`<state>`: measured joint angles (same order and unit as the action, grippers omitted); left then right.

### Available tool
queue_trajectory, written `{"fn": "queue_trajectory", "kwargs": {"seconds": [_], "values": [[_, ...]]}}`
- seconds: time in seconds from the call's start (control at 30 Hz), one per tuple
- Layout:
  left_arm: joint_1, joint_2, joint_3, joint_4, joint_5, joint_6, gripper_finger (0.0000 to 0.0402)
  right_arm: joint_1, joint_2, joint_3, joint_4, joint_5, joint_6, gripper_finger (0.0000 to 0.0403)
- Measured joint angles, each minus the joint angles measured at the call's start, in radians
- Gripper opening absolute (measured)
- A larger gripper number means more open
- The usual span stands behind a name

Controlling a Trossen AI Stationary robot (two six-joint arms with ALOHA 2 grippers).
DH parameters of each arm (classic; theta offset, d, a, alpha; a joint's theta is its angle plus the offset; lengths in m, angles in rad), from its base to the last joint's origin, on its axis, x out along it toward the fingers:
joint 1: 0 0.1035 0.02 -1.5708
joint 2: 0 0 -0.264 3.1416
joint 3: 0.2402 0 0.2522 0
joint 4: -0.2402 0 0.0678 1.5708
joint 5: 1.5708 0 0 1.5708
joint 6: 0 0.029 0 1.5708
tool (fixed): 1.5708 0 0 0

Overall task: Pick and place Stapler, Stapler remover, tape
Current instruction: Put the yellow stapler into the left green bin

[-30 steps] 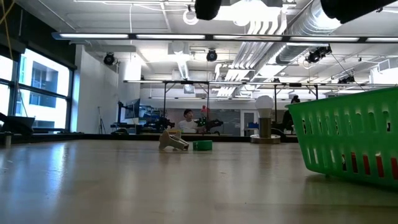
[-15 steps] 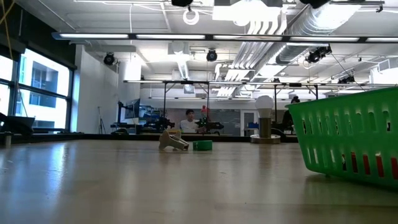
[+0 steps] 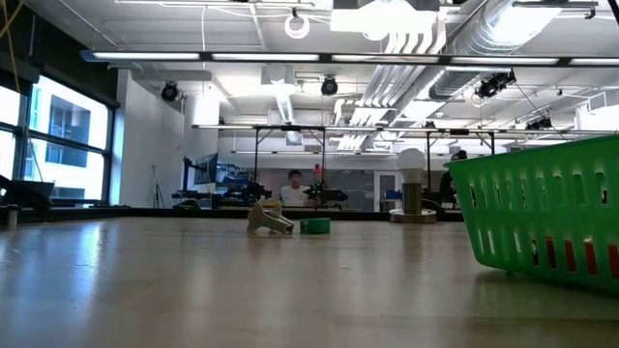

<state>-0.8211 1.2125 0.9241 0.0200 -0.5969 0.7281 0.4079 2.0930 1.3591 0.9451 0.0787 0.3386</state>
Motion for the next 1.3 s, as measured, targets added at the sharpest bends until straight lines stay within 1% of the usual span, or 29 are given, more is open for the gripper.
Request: {"fn": "queue_trajectory", "kwargs": {"seconds": [0.1,0.2,0.47,0.53,0.67,0.73,0.77,0.8,0.87,0.97,1.07,1.13,1.2,1.27,1.3], "values": [[0.029,0.0,0.001,0.0,0.041,-0.019,0.0159,-0.005,0.013,0.03,-0.003,-0.023,-0.002,0.0137],[0.059,0.0,0.001,-0.013,0.089,-0.043,0.0159,-0.009,0.013,0.044,-0.014,-0.024,-0.012,0.0137],[0.068,0.001,0.0,-0.02,0.096,-0.054,0.0159,-0.01,0.013,0.045,-0.029,-0.028,-0.078,0.0135],[0.068,0.001,-0.001,-0.021,0.099,-0.056,0.0159,-0.01,0.013,0.046,-0.035,-0.031,-0.079,0.0122],[0.069,0.002,-0.002,-0.038,0.147,-0.063,0.0159,-0.011,0.014,0.046,-0.066,-0.042,-0.086,0.0068],[0.069,0.004,-0.003,-0.039,0.151,-0.059,0.0159,-0.011,0.015,0.046,-0.074,-0.054,-0.094,0.0067],[0.069,0.004,-0.003,-0.037,0.153,-0.061,0.017,-0.012,0.015,0.047,-0.074,-0.066,-0.097,0.0067],[0.069,0.004,-0.003,-0.032,0.151,-0.074,0.0191,-0.013,0.015,0.048,-0.072,-0.078,-0.104,0.0067],[0.069,0.002,-0.003,-0.028,0.147,-0.097,0.0248,-0.016,0.014,0.048,-0.077,-0.1,-0.116,0.0066],[0.068,0.001,-0.003,-0.019,0.142,-0.116,0.0327,-0.012,0.014,0.047,-0.109,-0.102,-0.116,0.0066],[0.069,0.001,-0.003,-0.013,0.131,-0.113,0.0379,-0.01,0.012,0.047,-0.141,-0.094,-0.123,0.0066],[0.068,0.002,-0.003,-0.003,0.131,-0.112,0.0391,-0.006,0.001,0.047,-0.19,-0.083,-0.121,0.0066],[0.068,0.001,-0.004,0.009,0.127,-0.109,0.0387,0.003,-0.024,0.047,-0.311,-0.04,-0.136,0.0066],[0.068,0.0,-0.002,0.007,0.128,-0.109,0.0379,0.021,-0.064,0.047,-0.509,0.063,-0.176,0.0066],[0.068,0.0,-0.002,0.0,0.128,-0.112,0.0376,0.034,-0.086,0.047,-0.622,0.138,-0.191,0.0066]]}}
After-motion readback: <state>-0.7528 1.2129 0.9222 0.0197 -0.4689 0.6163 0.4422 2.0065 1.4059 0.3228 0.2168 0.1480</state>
